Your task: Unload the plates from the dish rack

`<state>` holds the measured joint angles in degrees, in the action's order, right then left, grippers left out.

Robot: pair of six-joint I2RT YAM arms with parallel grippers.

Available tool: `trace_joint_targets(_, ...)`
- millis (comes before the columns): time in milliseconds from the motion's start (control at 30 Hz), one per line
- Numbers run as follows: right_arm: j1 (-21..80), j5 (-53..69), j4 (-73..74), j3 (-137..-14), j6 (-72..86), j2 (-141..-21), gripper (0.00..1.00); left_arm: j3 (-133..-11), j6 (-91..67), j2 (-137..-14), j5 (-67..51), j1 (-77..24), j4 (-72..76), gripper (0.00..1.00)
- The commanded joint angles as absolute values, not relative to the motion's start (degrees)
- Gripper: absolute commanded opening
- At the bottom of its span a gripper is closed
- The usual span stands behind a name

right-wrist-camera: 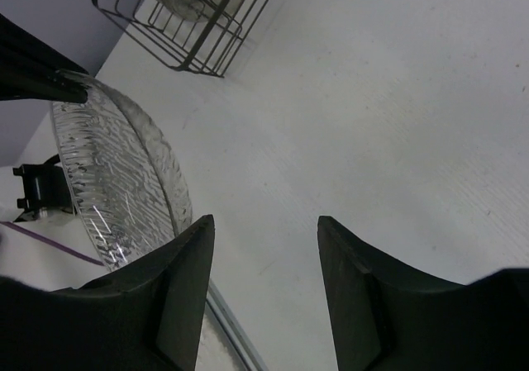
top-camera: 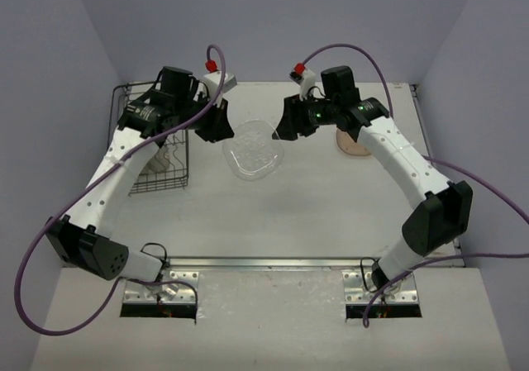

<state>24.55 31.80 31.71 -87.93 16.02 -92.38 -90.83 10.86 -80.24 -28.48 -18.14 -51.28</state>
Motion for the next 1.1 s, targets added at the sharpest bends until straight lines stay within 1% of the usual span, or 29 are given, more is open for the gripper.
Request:
trace_joint_targets(0,26.94,29.27,33.86,-91.10,15.70,-94.63,0.53,-90.59,12.10,-80.83,-28.84,-20.11,-49.98,0.00)
trace_joint_targets(100,27.50,29.02,34.18,-91.58,15.65,-95.66,0.50,-90.44,12.08,-81.12,-28.27,-20.82,-49.83,0.00)
trace_joint_targets(200,27.60,28.39,34.50,-91.73,15.18,-95.89,0.44,-90.38,12.17,-81.23,-27.59,-20.94,-49.66,0.00)
trace_joint_targets(433,27.03,23.26,35.92,-91.47,12.78,-94.50,0.41,-89.81,13.81,-81.22,-24.98,-21.01,-50.56,0.00)
trace_joint_targets(533,24.35,24.61,37.16,-92.50,12.35,-93.85,0.41,-88.55,14.74,-80.23,-23.22,-21.01,-50.81,0.00)
trace_joint_targets(633,19.85,31.18,38.18,-93.99,12.85,-93.33,0.42,-86.99,15.65,-79.45,-21.79,-21.01,-50.88,0.00)
trace_joint_targets(800,19.69,38.80,38.02,-92.94,10.92,-91.88,0.45,-86.34,15.77,-79.61,-22.13,-21.01,-50.14,0.00)
trace_joint_targets(1067,22.44,40.16,43.33,-93.75,8.58,-95.24,0.46,-87.28,15.41,-80.95,-23.12,-21.01,-49.80,0.00)
